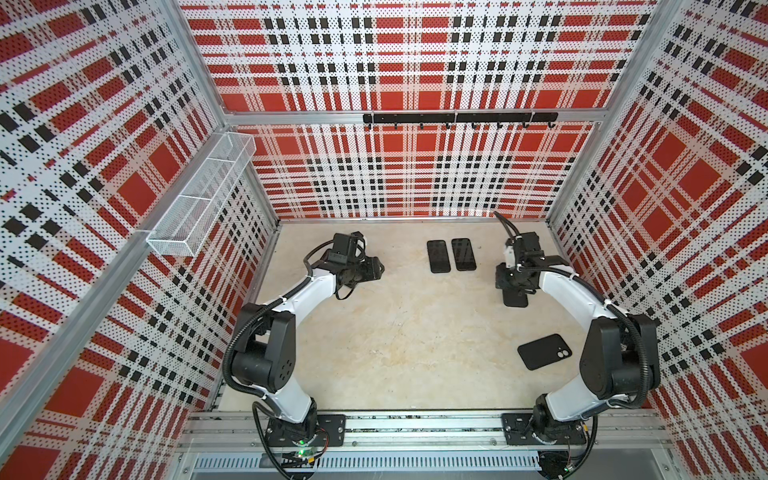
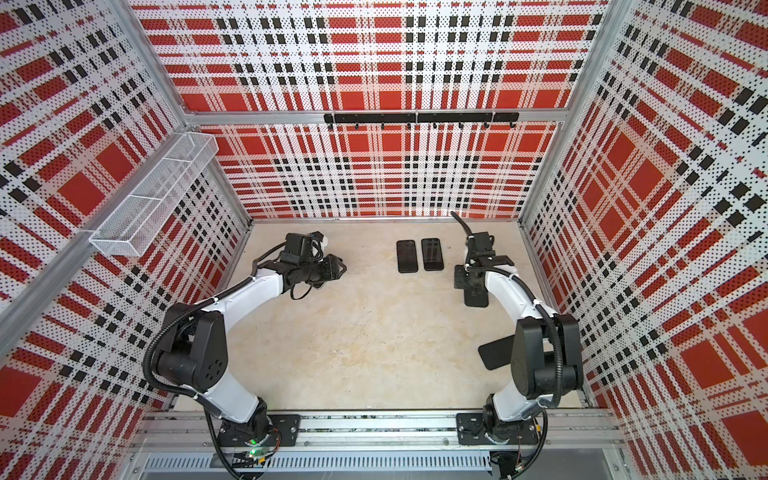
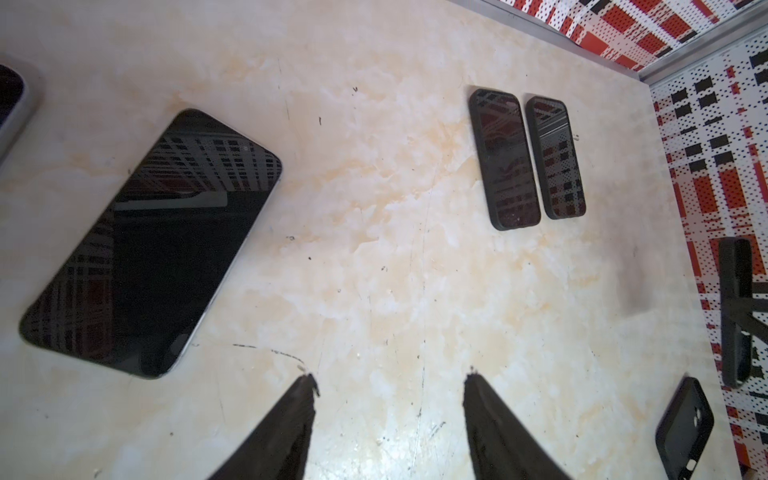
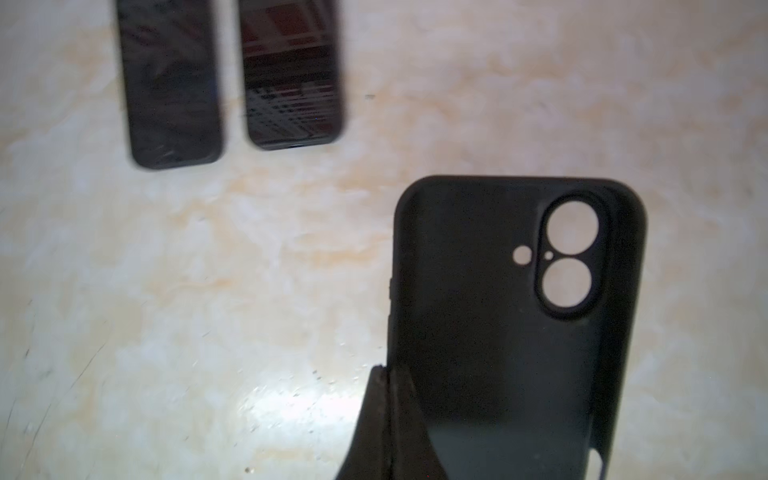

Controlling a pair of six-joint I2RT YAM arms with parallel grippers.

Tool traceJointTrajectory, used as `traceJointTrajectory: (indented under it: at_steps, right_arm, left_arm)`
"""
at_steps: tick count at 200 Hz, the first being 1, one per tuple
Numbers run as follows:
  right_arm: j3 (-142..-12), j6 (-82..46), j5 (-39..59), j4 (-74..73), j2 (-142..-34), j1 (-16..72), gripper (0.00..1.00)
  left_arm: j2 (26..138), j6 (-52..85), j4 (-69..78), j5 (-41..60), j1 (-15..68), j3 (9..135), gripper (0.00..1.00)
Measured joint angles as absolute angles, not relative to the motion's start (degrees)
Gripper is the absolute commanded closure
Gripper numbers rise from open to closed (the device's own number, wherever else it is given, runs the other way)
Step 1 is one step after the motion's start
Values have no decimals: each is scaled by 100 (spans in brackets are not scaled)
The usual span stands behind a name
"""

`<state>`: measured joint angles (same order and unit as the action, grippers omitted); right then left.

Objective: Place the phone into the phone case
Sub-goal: 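Reach the right gripper to the empty black case nearer the robot and grasp its edge, then carry the black case to the table center and release it with the right gripper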

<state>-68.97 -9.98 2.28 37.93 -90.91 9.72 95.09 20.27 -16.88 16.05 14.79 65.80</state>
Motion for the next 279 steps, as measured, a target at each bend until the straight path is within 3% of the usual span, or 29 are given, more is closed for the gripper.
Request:
traceJointTrajectory:
  at_steps: [52, 117, 154, 221, 243, 279]
  right_arm:
    - [-7334, 1459, 395, 3933, -9487, 3092, 100]
    - [-7959, 4541, 1166, 4882, -10366, 3686, 100]
    - [-8558, 5157, 1186, 5308, -11059, 3927, 100]
    - [-8665, 5186, 1157, 5196, -11644, 4080, 100]
    - [-8591, 5109, 1177, 4989, -11721, 4084, 89]
    - [-8527, 4974, 1221, 4849, -11808, 4088, 60]
  left_arm:
    - [9443, 1968, -1688, 1476, 956, 6580, 38]
    - [9408, 1890, -1693, 1406, 644, 6580, 38]
    - [9408, 1879, -1693, 1385, 552, 6580, 38]
    - [9408, 1859, -1695, 1551, 550, 6580, 36]
    - [9408, 1857, -1695, 1564, 550, 6580, 36]
    - [9408, 1820, -1695, 1612, 550, 6580, 35]
